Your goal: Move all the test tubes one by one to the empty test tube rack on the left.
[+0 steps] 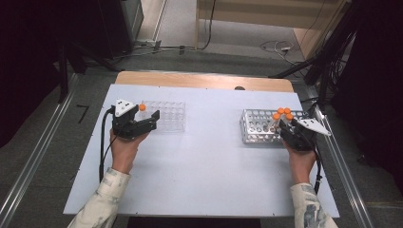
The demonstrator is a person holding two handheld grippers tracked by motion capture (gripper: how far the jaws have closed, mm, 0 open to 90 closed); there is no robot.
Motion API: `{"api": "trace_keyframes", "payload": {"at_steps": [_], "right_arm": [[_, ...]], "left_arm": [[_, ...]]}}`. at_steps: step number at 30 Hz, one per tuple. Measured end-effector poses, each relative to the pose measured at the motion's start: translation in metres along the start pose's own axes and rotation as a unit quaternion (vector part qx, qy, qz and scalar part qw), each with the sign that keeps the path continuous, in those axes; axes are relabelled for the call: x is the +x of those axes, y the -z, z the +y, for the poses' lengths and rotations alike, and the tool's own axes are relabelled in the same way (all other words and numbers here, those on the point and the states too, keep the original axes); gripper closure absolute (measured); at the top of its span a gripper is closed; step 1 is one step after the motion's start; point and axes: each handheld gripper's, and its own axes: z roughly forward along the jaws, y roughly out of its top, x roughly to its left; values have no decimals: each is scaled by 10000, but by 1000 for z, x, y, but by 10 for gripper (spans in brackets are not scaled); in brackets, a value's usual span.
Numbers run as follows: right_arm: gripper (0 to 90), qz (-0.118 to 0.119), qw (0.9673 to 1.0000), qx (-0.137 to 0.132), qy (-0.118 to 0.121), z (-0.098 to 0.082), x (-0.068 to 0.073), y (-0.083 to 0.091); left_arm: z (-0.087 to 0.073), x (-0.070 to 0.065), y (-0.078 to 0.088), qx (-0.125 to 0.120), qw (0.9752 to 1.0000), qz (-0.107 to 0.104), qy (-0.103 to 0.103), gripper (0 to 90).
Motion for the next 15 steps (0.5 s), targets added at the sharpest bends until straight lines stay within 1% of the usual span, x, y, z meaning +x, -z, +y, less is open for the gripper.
{"api": "trace_keyframes", "payload": {"at_steps": [7, 10, 14, 15], "right_arm": [[593, 49, 9999, 83, 80, -1, -1, -4], [625, 57, 9999, 60, 120, -1, -1, -4], [702, 68, 9998, 50, 157, -2, 0, -4], [706, 68, 9999, 40, 154, -1, 0, -4]], "left_arm": [[-1, 0, -1, 22, 10000, 20, 16, 206], [-1, 0, -1, 1, 10000, 11, 18, 208], [-1, 0, -1, 6, 10000, 22, 23, 208], [-1, 0, -1, 5, 10000, 24, 23, 208]]}}
